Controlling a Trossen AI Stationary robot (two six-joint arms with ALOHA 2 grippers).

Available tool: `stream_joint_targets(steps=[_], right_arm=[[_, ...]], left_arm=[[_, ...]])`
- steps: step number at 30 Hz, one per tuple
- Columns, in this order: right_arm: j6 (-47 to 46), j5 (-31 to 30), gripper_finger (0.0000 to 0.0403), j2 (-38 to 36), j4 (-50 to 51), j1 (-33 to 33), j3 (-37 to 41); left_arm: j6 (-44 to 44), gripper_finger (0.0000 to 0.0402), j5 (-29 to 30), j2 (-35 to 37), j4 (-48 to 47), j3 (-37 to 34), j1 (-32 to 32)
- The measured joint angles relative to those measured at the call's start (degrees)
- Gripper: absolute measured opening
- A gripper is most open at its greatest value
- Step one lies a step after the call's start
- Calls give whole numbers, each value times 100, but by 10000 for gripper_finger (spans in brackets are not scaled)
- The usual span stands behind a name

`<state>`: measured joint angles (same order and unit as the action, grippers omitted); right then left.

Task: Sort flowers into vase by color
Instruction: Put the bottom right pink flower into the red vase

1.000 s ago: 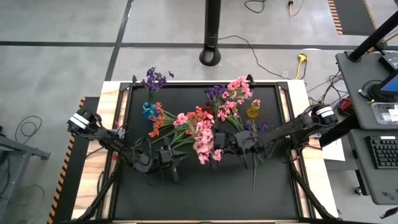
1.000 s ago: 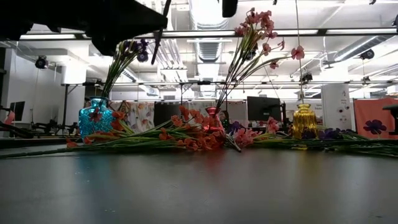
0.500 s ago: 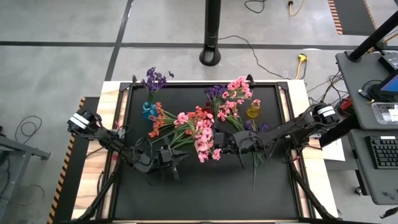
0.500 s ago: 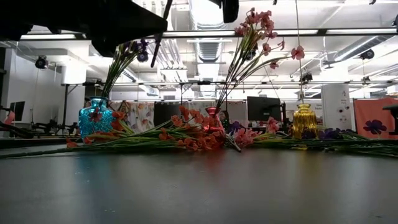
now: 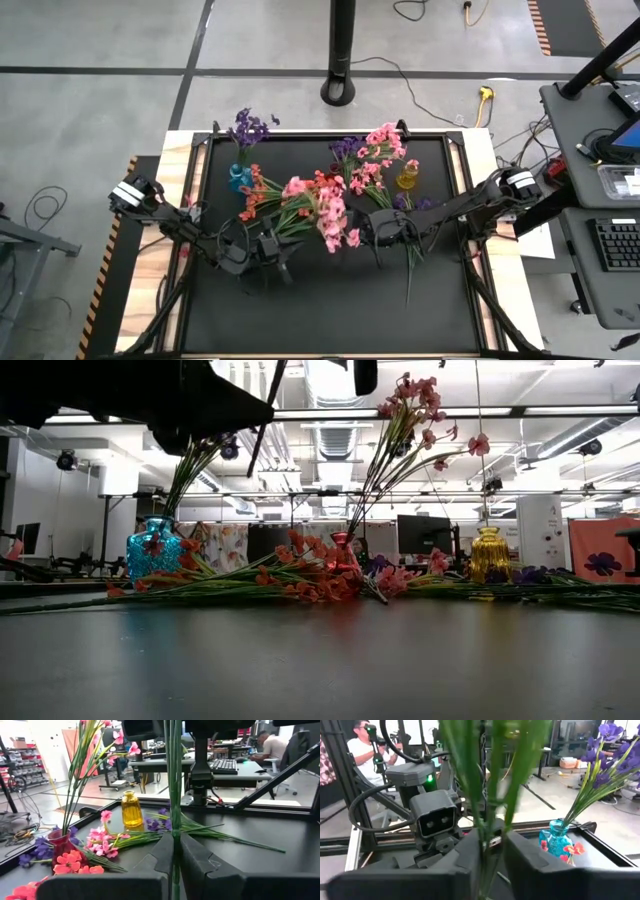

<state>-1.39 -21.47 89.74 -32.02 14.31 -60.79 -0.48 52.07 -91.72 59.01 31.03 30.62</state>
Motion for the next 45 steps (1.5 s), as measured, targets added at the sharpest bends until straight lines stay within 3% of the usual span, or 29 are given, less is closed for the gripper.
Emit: stream_joint_targets(steps=[4,8,12,17,20,25,31,35,40,45], right_arm=[[-57,0,19,-5,335,0,-134],[-231,28,14,-5,1077,-9,-426],[-263,4,13,-13,1919,-9,-822],[-360,-703,13,-51,3614,-75,-1603],[-295,-1125,13,-51,4475,-248,-2038],[178,-1080,13,-117,4674,-857,-2307],[195,-65,13,-232,4627,-2108,-2308],[-45,164,13,-198,4609,-2713,-2225],[-137,370,13,-173,4327,-2931,-2098],[-118,364,13,-152,4181,-2933,-2068]], left_arm=[[-78,25,-4,0,28,0,4],[-233,63,-8,55,-20,0,4],[-307,127,-10,203,-196,0,8],[-623,204,-13,583,-1290,0,15],[-902,230,-17,891,-2148,0,15],[-673,239,-13,1532,-2872,0,-1],[525,231,21,2463,-3116,0,-16],[883,231,523,2970,-3712,2,-27],[647,231,700,3414,-4796,0,-36],[405,231,748,3605,-5229,0,-46]])
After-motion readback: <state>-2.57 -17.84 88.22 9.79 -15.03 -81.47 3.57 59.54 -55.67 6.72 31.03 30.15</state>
